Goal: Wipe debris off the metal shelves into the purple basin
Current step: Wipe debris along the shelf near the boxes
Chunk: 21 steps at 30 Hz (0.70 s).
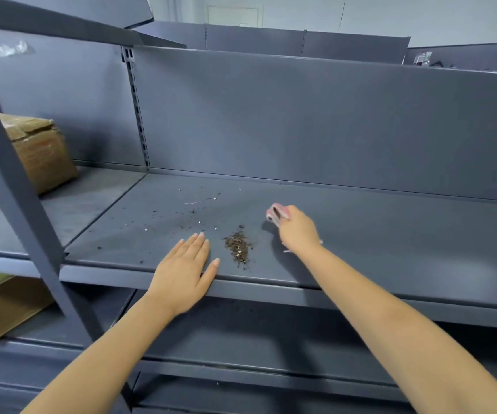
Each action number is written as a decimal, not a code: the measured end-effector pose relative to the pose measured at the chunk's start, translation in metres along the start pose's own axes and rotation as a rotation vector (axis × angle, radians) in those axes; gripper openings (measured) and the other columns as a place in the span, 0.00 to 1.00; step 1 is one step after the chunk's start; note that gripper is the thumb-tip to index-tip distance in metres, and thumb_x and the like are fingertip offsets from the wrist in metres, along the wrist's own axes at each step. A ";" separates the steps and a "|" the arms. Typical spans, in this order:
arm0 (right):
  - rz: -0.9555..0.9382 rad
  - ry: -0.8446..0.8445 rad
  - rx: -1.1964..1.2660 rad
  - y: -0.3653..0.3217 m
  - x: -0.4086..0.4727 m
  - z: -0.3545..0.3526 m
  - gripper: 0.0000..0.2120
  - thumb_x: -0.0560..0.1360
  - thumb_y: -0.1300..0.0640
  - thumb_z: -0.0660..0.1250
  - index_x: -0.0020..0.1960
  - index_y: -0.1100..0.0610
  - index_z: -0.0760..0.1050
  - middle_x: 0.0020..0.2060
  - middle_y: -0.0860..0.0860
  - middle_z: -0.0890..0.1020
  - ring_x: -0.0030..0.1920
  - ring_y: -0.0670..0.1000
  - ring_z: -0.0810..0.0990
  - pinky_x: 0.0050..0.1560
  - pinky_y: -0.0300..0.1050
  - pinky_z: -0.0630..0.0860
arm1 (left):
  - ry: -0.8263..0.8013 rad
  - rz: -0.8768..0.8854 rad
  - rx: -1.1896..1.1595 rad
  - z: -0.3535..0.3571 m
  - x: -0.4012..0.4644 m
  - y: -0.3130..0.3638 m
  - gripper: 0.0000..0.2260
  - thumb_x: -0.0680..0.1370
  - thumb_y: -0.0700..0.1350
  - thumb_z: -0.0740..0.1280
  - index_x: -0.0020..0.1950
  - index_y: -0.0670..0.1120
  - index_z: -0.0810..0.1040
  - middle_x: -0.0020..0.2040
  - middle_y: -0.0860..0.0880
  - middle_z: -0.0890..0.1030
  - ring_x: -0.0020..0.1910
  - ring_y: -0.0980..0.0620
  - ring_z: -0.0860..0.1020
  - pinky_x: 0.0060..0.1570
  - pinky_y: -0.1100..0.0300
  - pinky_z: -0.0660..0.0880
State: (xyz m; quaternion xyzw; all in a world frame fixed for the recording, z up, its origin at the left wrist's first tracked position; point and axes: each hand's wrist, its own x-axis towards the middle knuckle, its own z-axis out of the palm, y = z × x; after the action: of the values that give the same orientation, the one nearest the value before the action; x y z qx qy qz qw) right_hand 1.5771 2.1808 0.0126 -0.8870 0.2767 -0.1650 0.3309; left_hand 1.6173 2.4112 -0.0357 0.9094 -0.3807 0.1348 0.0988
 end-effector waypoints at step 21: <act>-0.270 -0.475 0.040 -0.058 0.009 0.049 0.06 0.76 0.65 0.55 0.45 0.66 0.70 0.37 0.56 0.70 0.37 0.51 0.67 0.36 0.44 0.64 | -0.052 -0.014 0.023 -0.004 0.002 -0.012 0.48 0.71 0.68 0.26 0.76 0.42 0.61 0.77 0.47 0.58 0.76 0.51 0.57 0.71 0.62 0.43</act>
State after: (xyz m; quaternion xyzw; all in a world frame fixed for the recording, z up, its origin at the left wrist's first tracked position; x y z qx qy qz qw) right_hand 1.6298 2.2362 0.0174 -0.9229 0.0673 -0.0003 0.3791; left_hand 1.6267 2.4196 -0.0324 0.9163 -0.3753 0.1148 0.0796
